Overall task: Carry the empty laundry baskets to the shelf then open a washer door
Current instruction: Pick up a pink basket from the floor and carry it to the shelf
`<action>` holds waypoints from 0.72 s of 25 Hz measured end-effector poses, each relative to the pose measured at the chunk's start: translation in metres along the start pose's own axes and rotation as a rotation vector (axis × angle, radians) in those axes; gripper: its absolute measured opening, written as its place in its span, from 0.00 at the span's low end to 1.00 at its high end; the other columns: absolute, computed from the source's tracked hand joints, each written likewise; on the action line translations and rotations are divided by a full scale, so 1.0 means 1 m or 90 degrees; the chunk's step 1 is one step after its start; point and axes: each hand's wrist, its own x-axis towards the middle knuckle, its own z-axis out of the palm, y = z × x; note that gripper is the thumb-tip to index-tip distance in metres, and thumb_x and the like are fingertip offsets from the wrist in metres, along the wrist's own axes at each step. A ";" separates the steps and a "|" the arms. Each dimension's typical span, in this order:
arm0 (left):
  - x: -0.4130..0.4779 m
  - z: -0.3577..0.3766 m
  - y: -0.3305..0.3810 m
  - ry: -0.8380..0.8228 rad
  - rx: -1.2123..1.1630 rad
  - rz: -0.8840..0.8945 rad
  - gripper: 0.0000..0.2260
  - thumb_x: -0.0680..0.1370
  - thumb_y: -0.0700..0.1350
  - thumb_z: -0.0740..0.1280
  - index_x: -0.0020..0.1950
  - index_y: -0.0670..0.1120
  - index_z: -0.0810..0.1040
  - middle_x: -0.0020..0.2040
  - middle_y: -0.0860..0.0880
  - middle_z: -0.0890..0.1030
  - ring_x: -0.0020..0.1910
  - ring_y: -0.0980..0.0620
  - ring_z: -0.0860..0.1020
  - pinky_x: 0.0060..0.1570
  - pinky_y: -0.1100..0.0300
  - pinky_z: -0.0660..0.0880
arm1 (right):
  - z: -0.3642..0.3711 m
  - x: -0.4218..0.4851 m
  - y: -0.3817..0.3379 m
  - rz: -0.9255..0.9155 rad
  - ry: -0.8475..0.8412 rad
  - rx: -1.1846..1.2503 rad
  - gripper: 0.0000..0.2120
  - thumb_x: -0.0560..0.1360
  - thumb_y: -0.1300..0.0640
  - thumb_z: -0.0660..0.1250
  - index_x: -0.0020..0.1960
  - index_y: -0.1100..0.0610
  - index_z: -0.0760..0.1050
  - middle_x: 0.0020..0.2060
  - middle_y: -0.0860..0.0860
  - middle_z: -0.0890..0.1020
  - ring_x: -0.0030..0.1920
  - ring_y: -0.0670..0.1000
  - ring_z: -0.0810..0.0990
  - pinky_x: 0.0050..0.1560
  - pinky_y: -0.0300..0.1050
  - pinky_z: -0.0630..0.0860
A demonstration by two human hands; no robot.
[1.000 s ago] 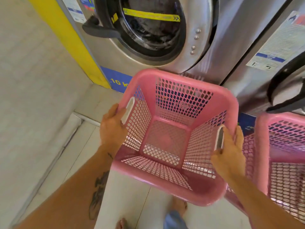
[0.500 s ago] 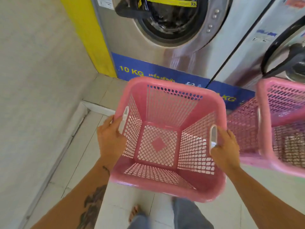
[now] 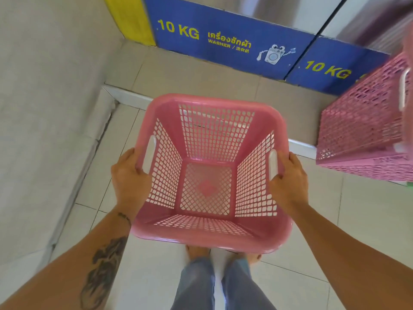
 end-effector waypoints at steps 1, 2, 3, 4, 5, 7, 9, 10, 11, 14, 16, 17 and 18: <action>0.000 0.008 -0.007 -0.003 0.003 -0.016 0.18 0.73 0.30 0.58 0.58 0.44 0.78 0.46 0.51 0.80 0.35 0.55 0.78 0.32 0.60 0.80 | 0.008 0.002 0.003 0.005 -0.011 0.000 0.32 0.66 0.69 0.59 0.68 0.49 0.68 0.57 0.49 0.74 0.47 0.51 0.75 0.42 0.44 0.75; 0.002 0.016 -0.011 -0.007 0.003 -0.022 0.17 0.75 0.31 0.59 0.59 0.45 0.77 0.48 0.51 0.80 0.36 0.55 0.79 0.32 0.62 0.79 | 0.015 0.003 0.007 0.018 -0.018 0.001 0.32 0.67 0.67 0.60 0.69 0.49 0.67 0.57 0.49 0.73 0.47 0.51 0.74 0.42 0.42 0.72; 0.005 0.022 -0.014 -0.005 0.004 -0.014 0.18 0.75 0.32 0.59 0.61 0.46 0.77 0.49 0.51 0.80 0.38 0.54 0.80 0.32 0.63 0.79 | 0.021 0.003 0.010 0.032 -0.020 0.006 0.31 0.67 0.66 0.61 0.69 0.49 0.66 0.59 0.49 0.73 0.48 0.52 0.74 0.44 0.43 0.72; 0.008 0.026 -0.014 0.003 0.003 0.000 0.19 0.76 0.32 0.58 0.62 0.47 0.77 0.50 0.51 0.80 0.39 0.53 0.80 0.33 0.63 0.79 | 0.026 0.001 0.012 0.046 -0.018 0.011 0.31 0.68 0.64 0.62 0.70 0.49 0.66 0.60 0.48 0.72 0.50 0.52 0.75 0.46 0.45 0.72; 0.012 0.028 -0.013 0.013 0.006 0.016 0.20 0.75 0.32 0.58 0.63 0.48 0.77 0.51 0.50 0.80 0.42 0.53 0.80 0.36 0.62 0.79 | 0.030 -0.002 0.013 0.054 -0.014 0.020 0.32 0.68 0.62 0.64 0.70 0.48 0.65 0.61 0.48 0.71 0.50 0.52 0.75 0.48 0.47 0.73; 0.022 0.025 -0.009 0.013 0.030 0.033 0.21 0.75 0.31 0.59 0.65 0.46 0.76 0.56 0.46 0.80 0.48 0.53 0.77 0.39 0.68 0.75 | 0.032 -0.007 0.011 0.060 -0.021 0.042 0.32 0.69 0.61 0.65 0.71 0.47 0.64 0.62 0.49 0.70 0.51 0.51 0.73 0.49 0.48 0.74; 0.029 0.019 -0.007 -0.024 0.054 0.030 0.23 0.75 0.31 0.60 0.68 0.46 0.74 0.57 0.47 0.78 0.48 0.55 0.76 0.35 0.75 0.68 | 0.032 -0.014 0.007 0.048 -0.055 0.049 0.33 0.70 0.62 0.66 0.71 0.47 0.61 0.63 0.50 0.68 0.51 0.51 0.72 0.49 0.50 0.76; 0.031 0.014 -0.007 -0.046 0.064 0.030 0.24 0.75 0.31 0.60 0.69 0.48 0.72 0.57 0.49 0.77 0.46 0.55 0.77 0.32 0.76 0.66 | 0.032 -0.017 0.005 0.035 -0.074 0.046 0.34 0.70 0.61 0.67 0.72 0.46 0.60 0.63 0.49 0.66 0.52 0.51 0.73 0.48 0.51 0.78; 0.033 0.011 -0.009 -0.070 0.070 0.028 0.25 0.75 0.32 0.60 0.70 0.50 0.71 0.57 0.52 0.76 0.44 0.54 0.77 0.30 0.76 0.66 | 0.032 -0.019 0.006 0.025 -0.094 0.040 0.35 0.70 0.61 0.67 0.72 0.45 0.58 0.63 0.49 0.65 0.52 0.52 0.74 0.45 0.50 0.79; 0.029 0.007 -0.009 -0.137 0.075 0.001 0.26 0.74 0.36 0.62 0.70 0.54 0.68 0.55 0.57 0.73 0.41 0.55 0.78 0.25 0.75 0.68 | 0.038 -0.025 0.013 0.035 -0.168 -0.008 0.42 0.69 0.57 0.69 0.75 0.44 0.49 0.68 0.47 0.58 0.48 0.55 0.77 0.32 0.39 0.73; 0.024 0.004 -0.010 -0.163 0.068 -0.027 0.26 0.74 0.39 0.63 0.70 0.56 0.67 0.55 0.58 0.73 0.42 0.54 0.79 0.26 0.70 0.71 | 0.039 -0.030 0.016 0.038 -0.207 -0.050 0.46 0.69 0.55 0.70 0.76 0.43 0.42 0.72 0.46 0.52 0.47 0.57 0.78 0.34 0.42 0.75; 0.022 0.004 -0.012 -0.180 0.074 -0.044 0.27 0.73 0.39 0.63 0.70 0.56 0.66 0.58 0.59 0.72 0.44 0.54 0.78 0.28 0.68 0.72 | 0.038 -0.032 0.017 0.042 -0.219 -0.068 0.47 0.70 0.54 0.70 0.76 0.42 0.41 0.72 0.45 0.50 0.47 0.58 0.78 0.36 0.45 0.76; 0.021 0.003 -0.014 -0.202 0.088 -0.067 0.28 0.72 0.39 0.64 0.71 0.56 0.65 0.62 0.59 0.71 0.47 0.53 0.78 0.30 0.67 0.73 | 0.035 -0.033 0.017 0.049 -0.235 -0.078 0.48 0.70 0.52 0.70 0.76 0.42 0.40 0.73 0.45 0.50 0.50 0.59 0.78 0.39 0.47 0.76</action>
